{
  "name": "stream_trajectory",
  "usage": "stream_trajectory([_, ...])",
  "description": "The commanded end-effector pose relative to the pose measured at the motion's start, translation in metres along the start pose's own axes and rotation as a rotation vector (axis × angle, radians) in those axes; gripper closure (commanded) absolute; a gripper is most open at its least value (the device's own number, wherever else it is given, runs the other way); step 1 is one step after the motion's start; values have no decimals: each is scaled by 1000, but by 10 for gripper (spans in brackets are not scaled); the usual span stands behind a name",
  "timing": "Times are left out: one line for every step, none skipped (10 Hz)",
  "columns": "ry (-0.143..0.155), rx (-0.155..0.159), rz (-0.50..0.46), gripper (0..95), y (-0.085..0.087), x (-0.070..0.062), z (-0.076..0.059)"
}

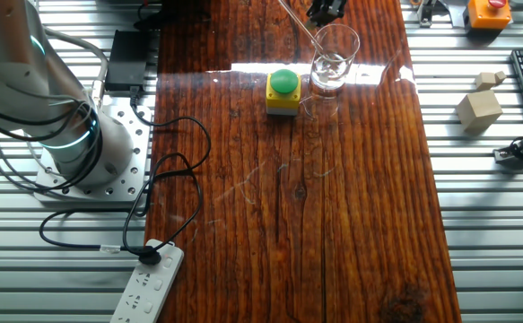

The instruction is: Stir the beaker with a glass rod

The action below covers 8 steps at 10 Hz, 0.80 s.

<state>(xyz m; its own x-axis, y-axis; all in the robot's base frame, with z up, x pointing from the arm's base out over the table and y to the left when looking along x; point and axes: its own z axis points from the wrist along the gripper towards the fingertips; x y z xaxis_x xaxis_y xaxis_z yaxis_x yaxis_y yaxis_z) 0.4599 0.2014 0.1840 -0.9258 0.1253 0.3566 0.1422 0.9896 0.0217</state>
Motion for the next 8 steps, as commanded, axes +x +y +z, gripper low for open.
stream_trajectory([-2, 9, 5, 570, 0, 0, 0])
stream_trajectory([0, 5, 8, 570, 0, 0, 0])
stream_trajectory([4, -2, 7, 570, 0, 0, 0])
stream_trajectory([13, -10, -1, 570, 0, 0, 0])
stream_trajectory([18, -12, -6, 570, 0, 0, 0])
stream_trajectory([20, -13, -8, 570, 0, 0, 0])
stream_trajectory([26, -14, -8, 570, 0, 0, 0])
stream_trajectory([26, -14, -12, 570, 0, 0, 0])
